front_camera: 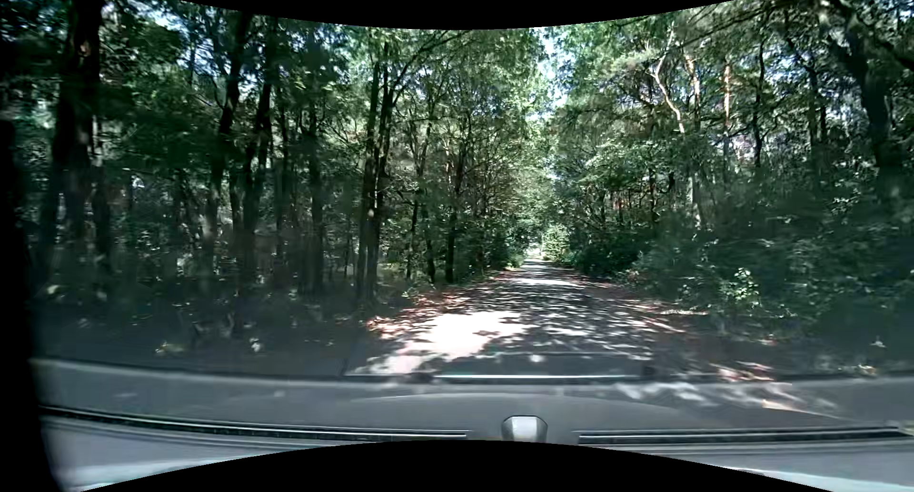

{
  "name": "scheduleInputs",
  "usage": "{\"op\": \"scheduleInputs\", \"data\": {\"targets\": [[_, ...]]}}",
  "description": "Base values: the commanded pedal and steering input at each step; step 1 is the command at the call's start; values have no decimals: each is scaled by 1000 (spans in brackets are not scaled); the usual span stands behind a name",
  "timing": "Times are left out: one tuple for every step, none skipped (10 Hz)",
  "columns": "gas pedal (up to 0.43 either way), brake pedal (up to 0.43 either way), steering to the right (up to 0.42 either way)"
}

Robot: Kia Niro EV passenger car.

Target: Follow the waypoints while adhering to traffic rules and regulations

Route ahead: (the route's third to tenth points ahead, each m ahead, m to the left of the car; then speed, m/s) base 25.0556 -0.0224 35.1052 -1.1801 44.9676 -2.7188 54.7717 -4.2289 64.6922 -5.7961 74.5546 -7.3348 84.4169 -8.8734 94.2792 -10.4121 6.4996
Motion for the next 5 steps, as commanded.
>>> {"op": "scheduleInputs", "data": {"targets": [[378, 6, 94], [390, 6, 77], [390, 6, 64], [390, 6, 60], [398, 6, 58]]}}
